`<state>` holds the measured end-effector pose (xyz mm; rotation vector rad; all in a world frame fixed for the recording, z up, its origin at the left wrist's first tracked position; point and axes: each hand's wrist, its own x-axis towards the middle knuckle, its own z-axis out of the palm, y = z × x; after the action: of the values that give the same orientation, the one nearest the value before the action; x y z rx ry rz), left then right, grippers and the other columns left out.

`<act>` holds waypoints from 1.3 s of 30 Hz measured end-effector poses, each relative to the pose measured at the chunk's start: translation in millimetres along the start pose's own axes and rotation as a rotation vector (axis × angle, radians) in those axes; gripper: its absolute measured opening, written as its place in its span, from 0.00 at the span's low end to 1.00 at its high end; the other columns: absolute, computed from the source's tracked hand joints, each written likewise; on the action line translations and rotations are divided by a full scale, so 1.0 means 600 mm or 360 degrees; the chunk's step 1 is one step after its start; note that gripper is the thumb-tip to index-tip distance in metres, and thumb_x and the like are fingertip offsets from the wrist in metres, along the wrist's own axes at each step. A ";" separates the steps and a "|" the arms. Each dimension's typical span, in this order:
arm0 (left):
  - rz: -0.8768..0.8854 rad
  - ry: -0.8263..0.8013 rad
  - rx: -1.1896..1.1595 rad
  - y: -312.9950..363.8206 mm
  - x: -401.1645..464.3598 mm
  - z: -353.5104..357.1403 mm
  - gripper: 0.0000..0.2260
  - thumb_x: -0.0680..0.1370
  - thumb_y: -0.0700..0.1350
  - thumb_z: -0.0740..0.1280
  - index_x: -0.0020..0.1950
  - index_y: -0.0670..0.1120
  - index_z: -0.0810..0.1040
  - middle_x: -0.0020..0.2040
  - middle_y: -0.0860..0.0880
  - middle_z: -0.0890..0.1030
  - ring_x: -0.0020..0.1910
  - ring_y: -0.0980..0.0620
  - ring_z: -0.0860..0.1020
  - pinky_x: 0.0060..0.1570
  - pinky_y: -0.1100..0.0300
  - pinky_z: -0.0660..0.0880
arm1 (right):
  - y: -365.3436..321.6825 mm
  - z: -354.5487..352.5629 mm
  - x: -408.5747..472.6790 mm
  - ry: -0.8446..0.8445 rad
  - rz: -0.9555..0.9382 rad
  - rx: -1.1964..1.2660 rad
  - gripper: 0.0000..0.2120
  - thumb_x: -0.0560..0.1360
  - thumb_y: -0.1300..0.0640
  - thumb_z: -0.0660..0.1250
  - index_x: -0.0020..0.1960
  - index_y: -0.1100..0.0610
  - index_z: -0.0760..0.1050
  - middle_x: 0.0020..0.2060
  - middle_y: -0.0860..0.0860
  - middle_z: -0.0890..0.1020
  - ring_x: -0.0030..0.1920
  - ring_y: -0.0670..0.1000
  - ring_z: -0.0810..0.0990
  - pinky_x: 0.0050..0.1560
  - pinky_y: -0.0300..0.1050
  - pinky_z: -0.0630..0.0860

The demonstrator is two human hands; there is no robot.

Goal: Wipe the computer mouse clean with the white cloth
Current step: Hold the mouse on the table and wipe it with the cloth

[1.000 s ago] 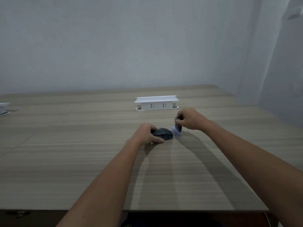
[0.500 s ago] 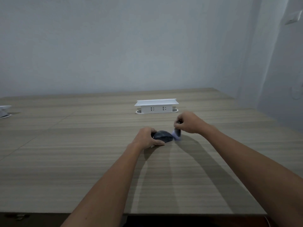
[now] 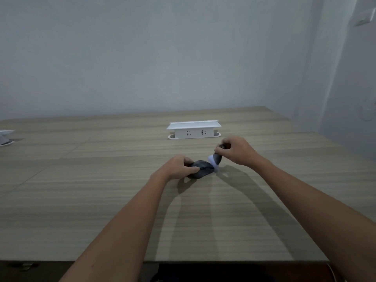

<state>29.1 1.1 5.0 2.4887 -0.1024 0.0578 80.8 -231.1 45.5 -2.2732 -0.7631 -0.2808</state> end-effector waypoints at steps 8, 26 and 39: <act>-0.0055 0.0024 -0.0046 0.003 0.011 0.009 0.16 0.75 0.58 0.69 0.51 0.47 0.86 0.44 0.45 0.86 0.40 0.52 0.78 0.42 0.57 0.72 | 0.016 0.001 -0.012 0.0062 0.0077 0.0006 0.07 0.71 0.56 0.70 0.35 0.56 0.82 0.26 0.45 0.78 0.25 0.41 0.73 0.32 0.38 0.69; -0.0130 0.0185 -0.0189 0.007 0.023 0.026 0.14 0.80 0.51 0.66 0.53 0.41 0.85 0.40 0.45 0.82 0.35 0.51 0.76 0.34 0.61 0.69 | 0.014 0.008 -0.004 -0.0019 0.0122 0.0112 0.06 0.72 0.57 0.70 0.37 0.56 0.83 0.29 0.47 0.82 0.25 0.40 0.76 0.31 0.37 0.74; -0.0130 0.0238 -0.0251 -0.006 0.035 0.031 0.13 0.80 0.49 0.67 0.50 0.40 0.84 0.46 0.36 0.85 0.36 0.48 0.77 0.38 0.58 0.71 | 0.006 0.008 0.007 -0.0298 0.0055 0.0023 0.08 0.72 0.55 0.71 0.39 0.59 0.82 0.27 0.49 0.79 0.27 0.47 0.74 0.29 0.39 0.71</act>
<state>50.4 -8.7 -10.5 2.3194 0.0554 0.1936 86.0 -228.0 41.5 -2.3190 -0.8161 -0.0464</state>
